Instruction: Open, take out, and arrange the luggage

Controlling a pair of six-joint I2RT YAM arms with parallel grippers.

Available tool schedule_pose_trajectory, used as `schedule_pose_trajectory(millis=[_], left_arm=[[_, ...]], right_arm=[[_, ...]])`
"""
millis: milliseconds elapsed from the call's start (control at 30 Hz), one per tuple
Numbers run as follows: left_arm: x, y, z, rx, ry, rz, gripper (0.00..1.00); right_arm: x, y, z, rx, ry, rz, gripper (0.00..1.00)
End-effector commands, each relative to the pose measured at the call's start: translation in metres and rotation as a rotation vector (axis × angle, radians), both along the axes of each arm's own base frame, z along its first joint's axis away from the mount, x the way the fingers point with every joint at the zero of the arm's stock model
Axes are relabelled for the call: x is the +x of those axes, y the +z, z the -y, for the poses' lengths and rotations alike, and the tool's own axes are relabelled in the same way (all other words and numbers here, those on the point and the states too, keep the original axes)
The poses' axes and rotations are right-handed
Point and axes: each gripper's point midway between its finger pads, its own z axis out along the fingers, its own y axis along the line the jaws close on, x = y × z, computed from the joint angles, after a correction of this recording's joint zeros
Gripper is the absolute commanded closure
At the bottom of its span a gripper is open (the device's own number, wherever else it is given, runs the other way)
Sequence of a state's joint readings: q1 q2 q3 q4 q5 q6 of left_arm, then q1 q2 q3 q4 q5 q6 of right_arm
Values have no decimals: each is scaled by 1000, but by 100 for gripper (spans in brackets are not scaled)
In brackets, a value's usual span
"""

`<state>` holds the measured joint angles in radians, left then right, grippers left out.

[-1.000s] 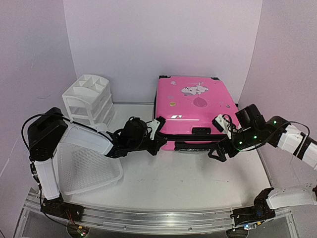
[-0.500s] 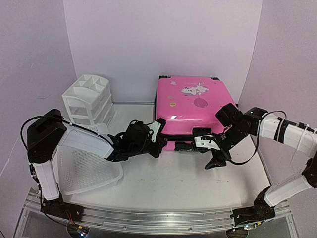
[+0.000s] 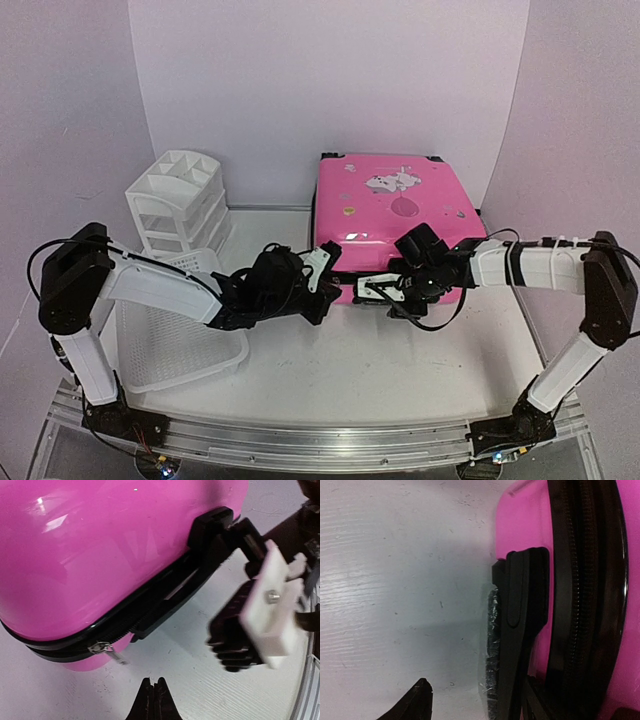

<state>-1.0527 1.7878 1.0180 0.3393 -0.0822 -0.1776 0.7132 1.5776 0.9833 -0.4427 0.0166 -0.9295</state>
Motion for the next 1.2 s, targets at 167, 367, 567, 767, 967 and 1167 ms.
schedule_pose_trajectory(millis=[167,367,567,767,967,1167], left_arm=[[-1,14,-10,-13,-25,-14,100],[9,-4,-53,-34,52,-133,72],[1,4,-73,-55,42,-142,45],[6,4,-64,-73,42,-164,24],[9,15,-42,-121,3,-172,26],[-7,21,-3,-128,-29,-113,24]], right_arm=[[58,-8,-4,-60,-133,190,38],[55,-35,2,-123,-100,177,48],[53,-54,8,-180,-92,140,77],[40,-44,8,-158,-119,51,100],[9,-6,17,-54,-178,-20,100],[-7,10,22,-3,-236,-60,100]])
